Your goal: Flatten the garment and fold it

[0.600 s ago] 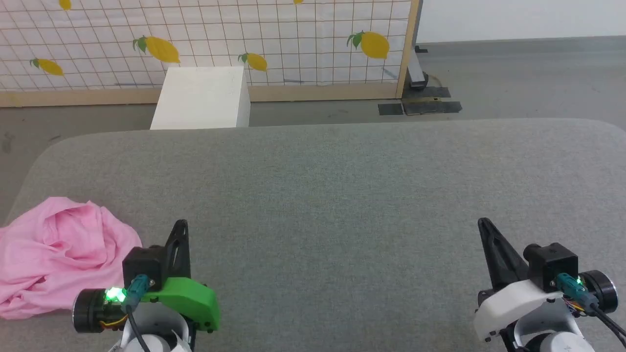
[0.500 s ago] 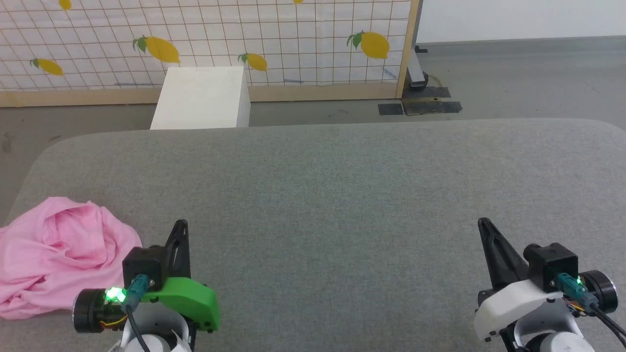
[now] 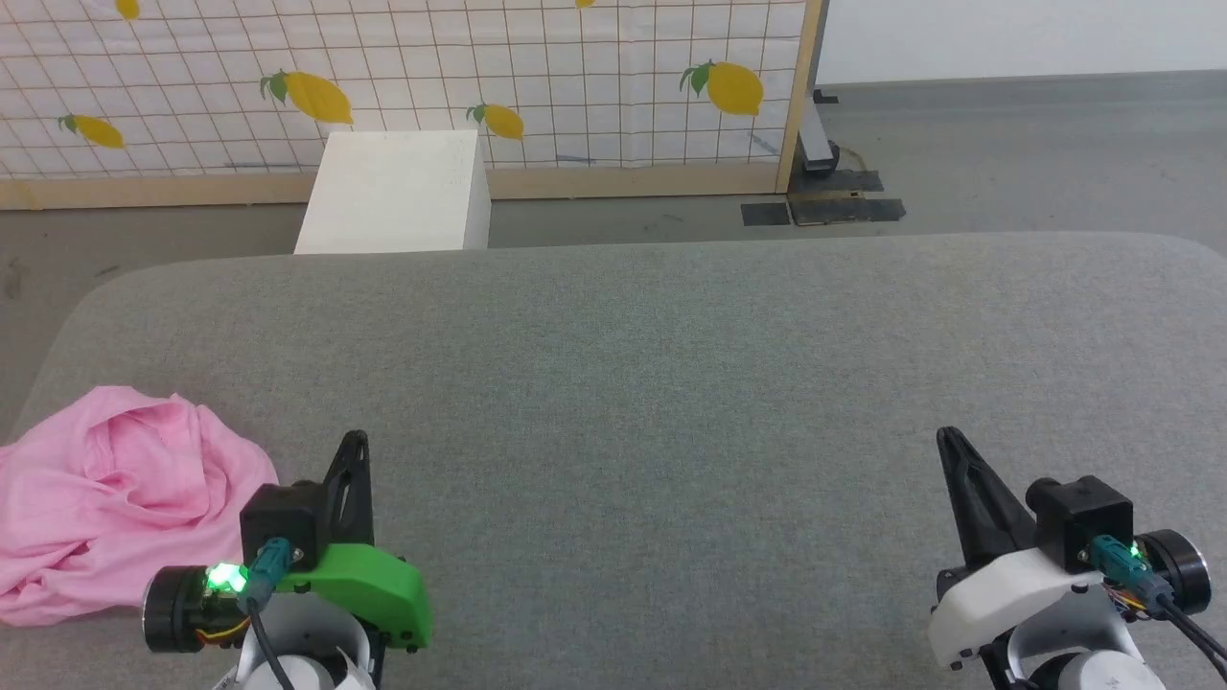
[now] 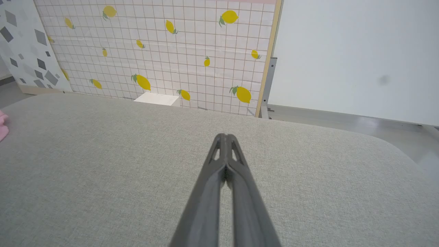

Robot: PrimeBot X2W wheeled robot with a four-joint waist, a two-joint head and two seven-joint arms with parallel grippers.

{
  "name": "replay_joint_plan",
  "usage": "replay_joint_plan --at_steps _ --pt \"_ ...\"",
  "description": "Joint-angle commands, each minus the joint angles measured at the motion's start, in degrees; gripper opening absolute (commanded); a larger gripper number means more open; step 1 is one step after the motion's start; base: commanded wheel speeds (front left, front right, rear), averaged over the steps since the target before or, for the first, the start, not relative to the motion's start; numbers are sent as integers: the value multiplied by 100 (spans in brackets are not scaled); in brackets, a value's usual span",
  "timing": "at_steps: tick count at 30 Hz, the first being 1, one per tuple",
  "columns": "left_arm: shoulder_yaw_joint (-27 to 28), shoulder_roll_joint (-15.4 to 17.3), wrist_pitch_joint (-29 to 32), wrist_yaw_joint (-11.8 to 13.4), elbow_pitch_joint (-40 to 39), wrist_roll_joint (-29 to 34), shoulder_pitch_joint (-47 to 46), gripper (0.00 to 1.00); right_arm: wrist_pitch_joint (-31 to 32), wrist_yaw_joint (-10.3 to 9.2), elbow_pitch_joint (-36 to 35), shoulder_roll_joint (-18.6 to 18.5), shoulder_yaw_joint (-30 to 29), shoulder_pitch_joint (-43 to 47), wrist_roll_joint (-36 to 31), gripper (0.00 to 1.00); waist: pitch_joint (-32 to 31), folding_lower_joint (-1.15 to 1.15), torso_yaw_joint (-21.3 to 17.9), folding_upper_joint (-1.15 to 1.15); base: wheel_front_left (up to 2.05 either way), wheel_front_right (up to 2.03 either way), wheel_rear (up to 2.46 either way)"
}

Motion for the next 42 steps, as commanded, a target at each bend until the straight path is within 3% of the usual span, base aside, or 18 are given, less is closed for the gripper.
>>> replay_joint_plan --at_steps 1,7,8,23,42 --pt "17 -21 8 38 -15 60 79 0 1 -9 -27 6 7 -90 -27 0 0 0 0 0 0 0 0" --pt "17 -21 8 38 -15 60 79 0 1 -9 -27 6 7 -90 -27 0 0 0 0 0 0 0 0" --pt "-1 0 0 0 1 -4 -1 100 0 1 2 0 0 1 2 100 0 0 0 0 0 0 0" --pt "-151 0 -139 112 173 -121 -107 100 -130 0 52 0 -29 -15 53 100 6 0 111 0 0 0 0" --pt "-278 61 -373 316 387 -319 -176 100 -360 -1 151 1 -28 -19 165 100 -33 0 810 0 0 0 0"
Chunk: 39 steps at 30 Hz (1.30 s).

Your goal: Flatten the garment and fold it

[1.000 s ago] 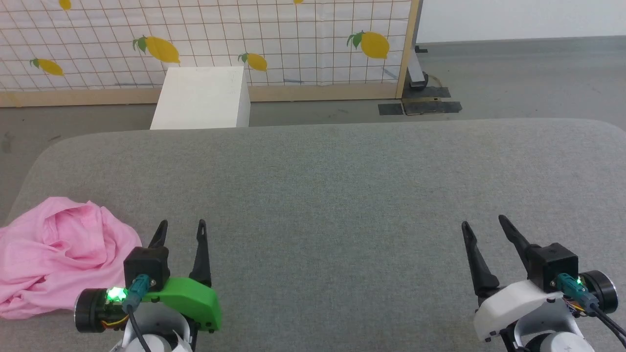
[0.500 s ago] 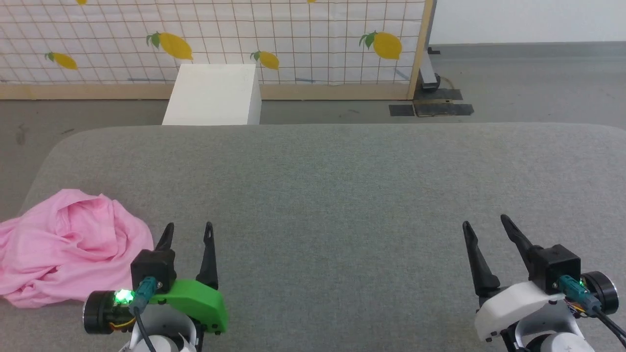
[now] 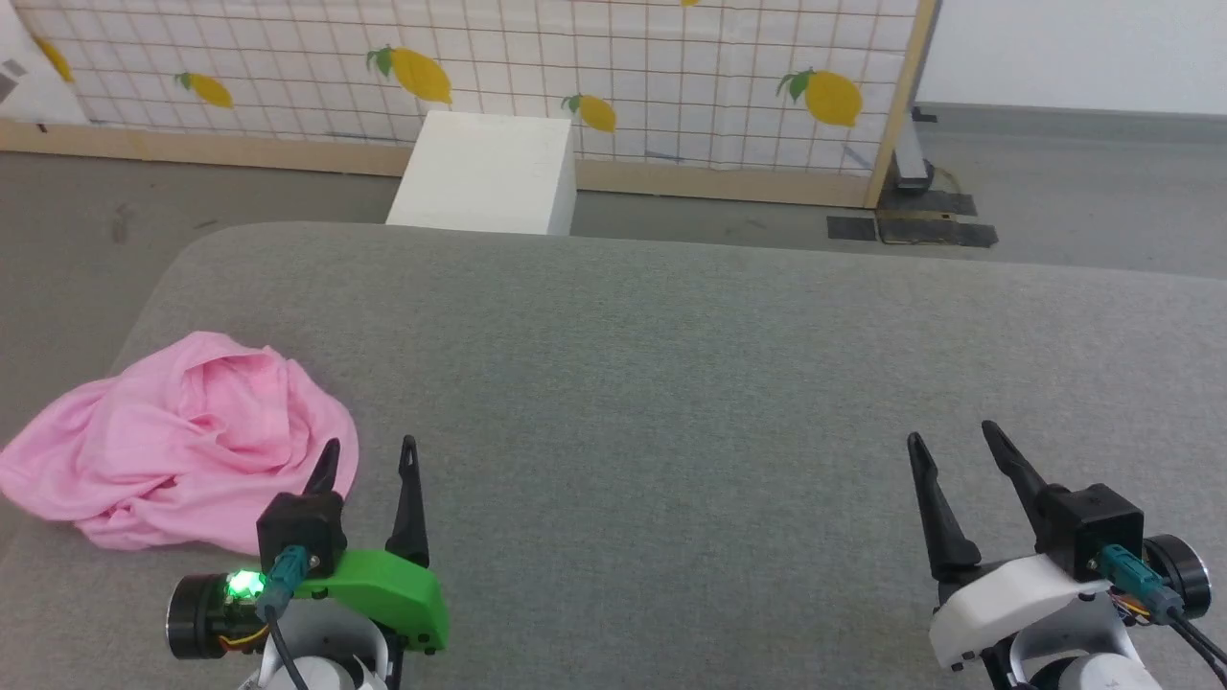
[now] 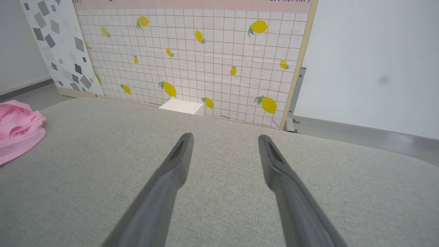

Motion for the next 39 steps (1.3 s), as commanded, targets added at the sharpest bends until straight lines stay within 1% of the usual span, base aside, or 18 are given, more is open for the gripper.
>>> replay_joint_plan --at_steps 1,16,17,39 --pt "-26 35 -70 49 44 -85 -106 100 -66 -3 31 2 -1 -23 42 100 -14 0 144 0 0 0 0" --pt "-124 84 -244 238 170 -268 -152 100 -232 -4 121 3 42 -56 102 100 -15 0 716 0 0 0 0" --pt "-126 98 -281 285 195 -317 -159 100 -260 -4 132 3 59 -69 110 100 -7 0 812 0 0 0 0" --pt "-263 187 -540 544 374 -618 -208 100 -506 -6 251 4 81 -110 224 100 6 0 1517 0 0 0 0"
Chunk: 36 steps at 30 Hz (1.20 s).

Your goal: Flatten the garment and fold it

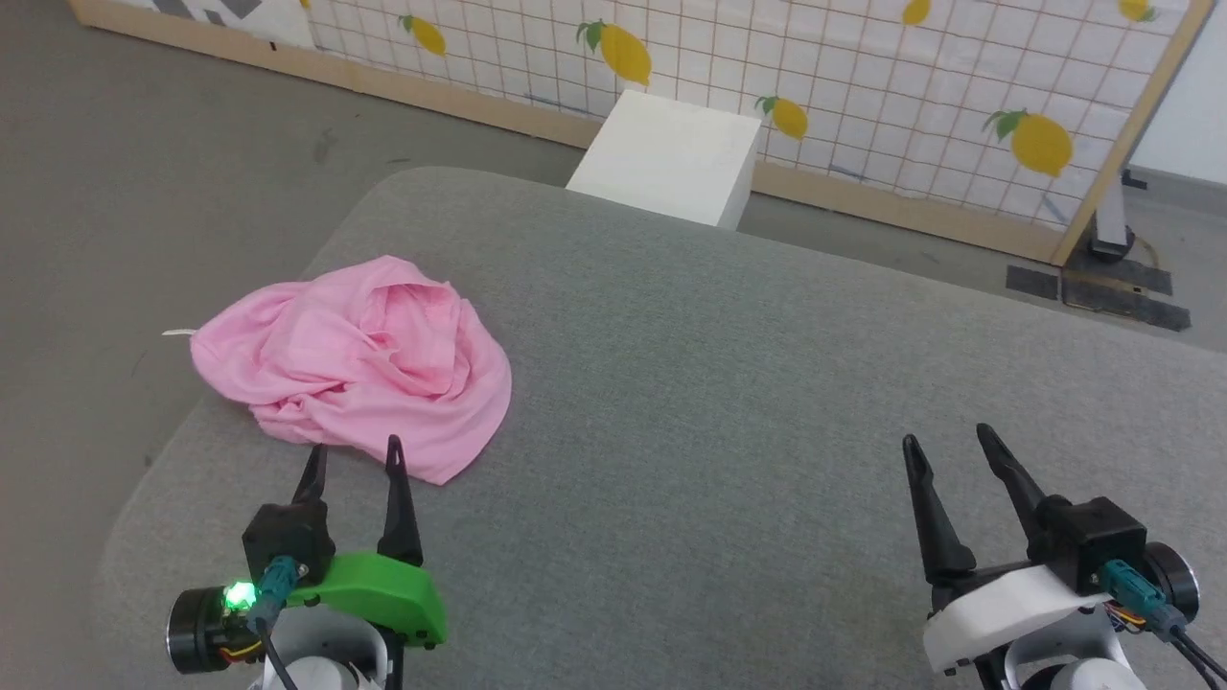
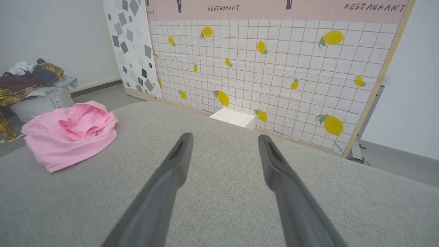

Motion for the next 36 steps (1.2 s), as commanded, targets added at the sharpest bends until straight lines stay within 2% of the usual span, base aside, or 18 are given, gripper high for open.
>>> replay_joint_plan --at_steps 1,36 --pt "-32 33 -61 59 42 -63 -119 100 -62 -6 38 3 14 -108 31 100 1 0 101 0 0 0 0" --pt "-268 279 -439 574 344 -573 -144 100 -448 -8 220 5 121 -104 191 100 -92 0 1117 0 0 0 0"
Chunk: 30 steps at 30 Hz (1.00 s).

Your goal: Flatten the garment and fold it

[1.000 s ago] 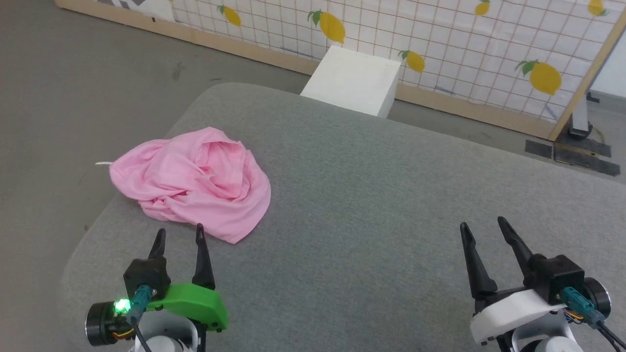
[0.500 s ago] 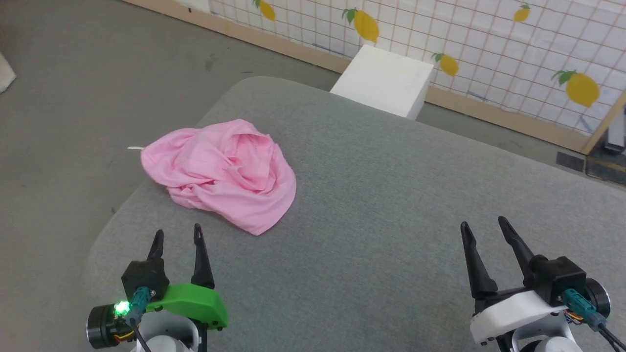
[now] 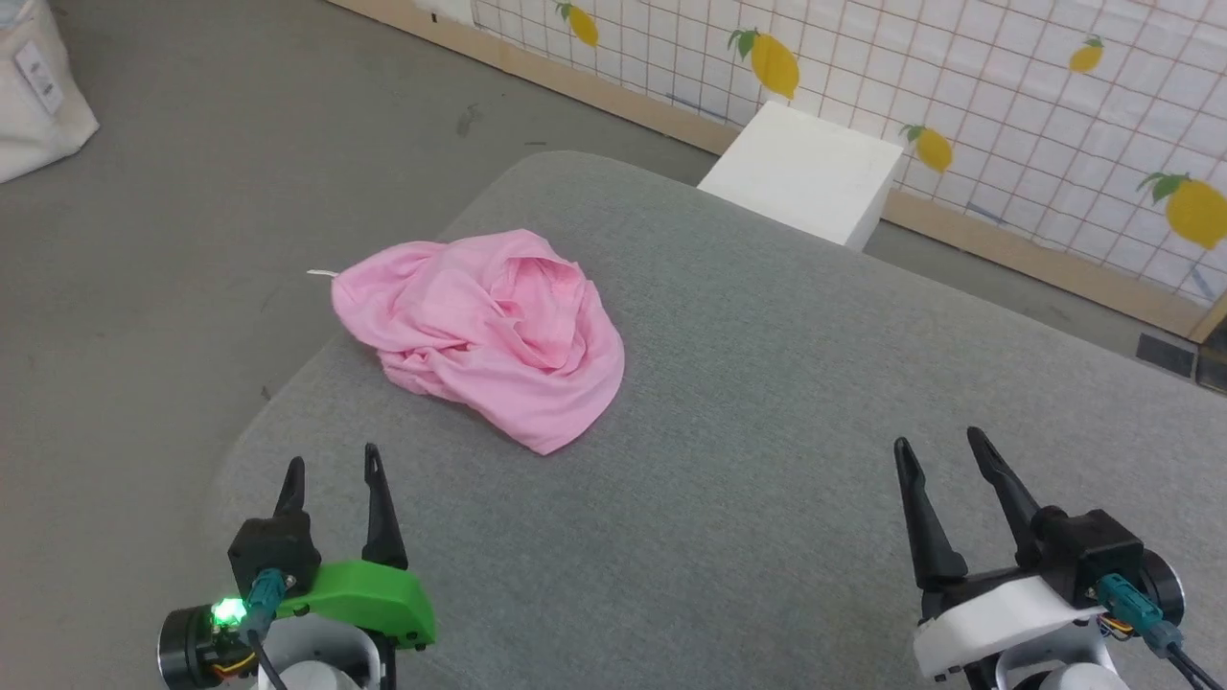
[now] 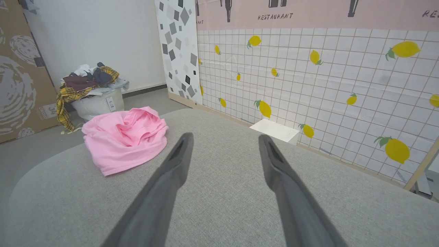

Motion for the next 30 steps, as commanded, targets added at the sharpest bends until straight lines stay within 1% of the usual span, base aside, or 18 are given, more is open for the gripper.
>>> replay_joint_plan --at_steps 1,10,17,19,23,26,30 --pt "-24 56 -56 58 23 -90 -81 100 -60 -7 36 3 15 -97 41 100 -21 0 67 0 0 0 0" --pt "-133 147 -127 218 68 -269 -77 100 -195 -8 99 4 46 -98 72 100 -52 0 392 0 0 0 0" --pt "-181 237 -174 201 179 -400 -351 100 -202 -9 50 4 11 -151 53 100 77 0 588 0 0 0 0" --pt "-151 230 -185 122 215 -478 -535 100 -166 -9 13 4 5 -181 16 100 165 0 573 0 0 0 0" --pt "-156 243 -136 -186 515 -671 -1108 100 -40 -9 -122 4 58 -317 -117 100 496 0 449 0 0 0 0" --pt "-208 254 75 -471 879 -823 -1747 100 90 -9 -261 4 115 -484 -274 100 855 0 275 0 0 0 0" --pt "-115 163 266 -741 1290 -1145 -2657 100 269 -9 -498 4 135 -677 -429 100 1428 0 15 0 0 0 0"
